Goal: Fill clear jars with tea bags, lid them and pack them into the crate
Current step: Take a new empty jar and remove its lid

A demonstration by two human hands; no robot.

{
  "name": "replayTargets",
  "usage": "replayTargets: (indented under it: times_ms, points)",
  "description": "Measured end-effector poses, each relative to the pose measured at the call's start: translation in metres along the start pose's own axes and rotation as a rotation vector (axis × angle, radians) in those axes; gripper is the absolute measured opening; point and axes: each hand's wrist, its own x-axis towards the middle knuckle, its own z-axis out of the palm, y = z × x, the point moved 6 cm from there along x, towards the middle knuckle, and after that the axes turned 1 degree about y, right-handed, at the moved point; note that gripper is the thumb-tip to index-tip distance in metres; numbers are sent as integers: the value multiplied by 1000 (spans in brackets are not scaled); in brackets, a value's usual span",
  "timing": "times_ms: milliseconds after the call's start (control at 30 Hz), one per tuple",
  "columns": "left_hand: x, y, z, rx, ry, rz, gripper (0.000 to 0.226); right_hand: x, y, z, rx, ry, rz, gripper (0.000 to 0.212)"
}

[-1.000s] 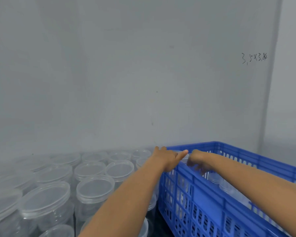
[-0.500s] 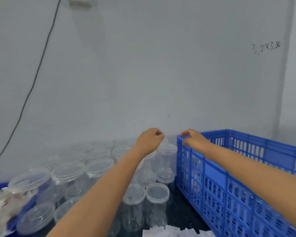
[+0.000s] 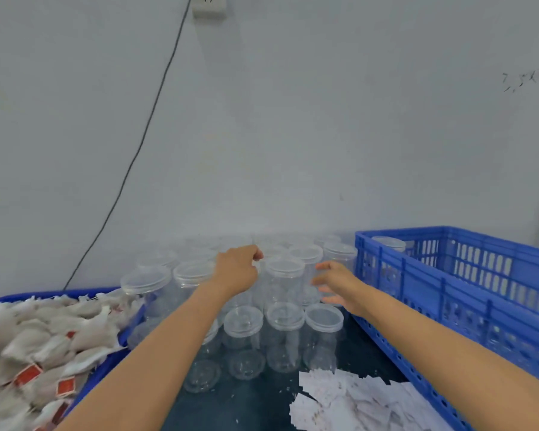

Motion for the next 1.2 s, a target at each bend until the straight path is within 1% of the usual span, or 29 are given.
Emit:
replayTargets:
  times_ms: [100, 167, 300, 400, 567, 667, 800, 900, 967, 1033, 1100, 1200]
  points:
    - [-6, 1, 20, 207, -27, 18, 61, 11, 2, 20, -16, 49, -32, 67]
    - [-8, 6, 30, 271, -34, 20, 70, 18, 4, 28, 28, 87, -56, 78]
    - [-2, 11, 38, 322, 13, 16, 71, 33, 10, 36, 114, 132, -86, 93]
    - [3, 11, 42, 284, 52, 30, 69, 42, 17, 42, 145, 98, -114, 100]
    - [11, 7, 50, 278, 110, 71, 81, 49, 32, 52, 189, 71, -104, 103]
    - [14, 7, 53, 332, 146, 58, 82, 52, 39, 59, 178, 61, -111, 103]
    - [15, 14, 53, 394, 180, 62, 81, 56, 40, 66, 142, 89, -183, 102]
    - [12, 20, 49, 394, 208, 49, 77, 53, 33, 66, 92, 106, -304, 93]
    - [7, 23, 43, 343, 232, 56, 74, 44, 22, 58, 62, 142, -411, 86]
    - [-2, 28, 35, 204, 253, 93, 72, 29, 9, 47, 61, 175, -504, 83]
    - [-17, 33, 25, -63, 290, 144, 70, 9, -1, 37, 53, 193, -580, 79]
    - [-54, 31, 18, -471, 308, 141, 68, -26, 0, 31, 48, 153, -580, 84]
